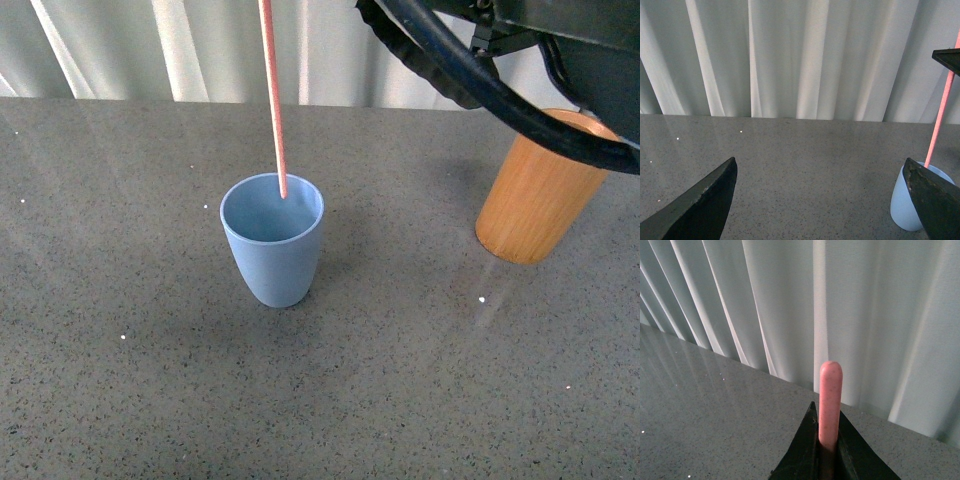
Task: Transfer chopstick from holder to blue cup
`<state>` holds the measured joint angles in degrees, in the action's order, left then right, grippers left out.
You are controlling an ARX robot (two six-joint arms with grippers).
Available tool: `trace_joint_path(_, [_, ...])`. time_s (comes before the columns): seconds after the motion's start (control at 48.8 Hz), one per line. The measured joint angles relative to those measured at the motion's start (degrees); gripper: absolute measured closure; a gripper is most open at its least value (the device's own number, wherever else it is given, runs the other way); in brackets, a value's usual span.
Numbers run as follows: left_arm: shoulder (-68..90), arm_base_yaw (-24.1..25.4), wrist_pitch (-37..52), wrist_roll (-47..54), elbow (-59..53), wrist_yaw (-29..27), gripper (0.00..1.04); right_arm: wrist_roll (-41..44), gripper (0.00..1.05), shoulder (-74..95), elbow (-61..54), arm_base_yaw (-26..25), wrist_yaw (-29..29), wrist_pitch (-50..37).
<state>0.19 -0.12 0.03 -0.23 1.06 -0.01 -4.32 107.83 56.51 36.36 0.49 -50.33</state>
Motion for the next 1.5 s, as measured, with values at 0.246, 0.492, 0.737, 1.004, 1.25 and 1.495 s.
trace_joint_path(0.246, [0.0,0.0,0.0,0.0,0.0,0.0,0.07,-1.1,1.03,1.4,0.0,0.6,0.1,-0.9])
trace_joint_path(0.492, [0.0,0.0,0.0,0.0,0.0,0.0,0.07,-1.8,1.03,2.3,-0.9,0.7,1.6,-1.9])
trace_joint_path(0.737, [0.0,0.0,0.0,0.0,0.0,0.0,0.07,-3.2,0.73,2.5,-2.4,0.7,0.9,-0.9])
trace_joint_path(1.004, [0.0,0.0,0.0,0.0,0.0,0.0,0.07,-4.1,0.3,0.7,-3.6,0.7,1.0,-0.8])
trace_joint_path(1.25, [0.0,0.0,0.0,0.0,0.0,0.0,0.07,-3.0,0.11,-5.7,-5.6,-0.6,3.1,0.6])
trace_joint_path(1.495, [0.0,0.0,0.0,0.0,0.0,0.0,0.07,3.1,0.1,-17.2,-11.7,-5.4,18.3,10.3])
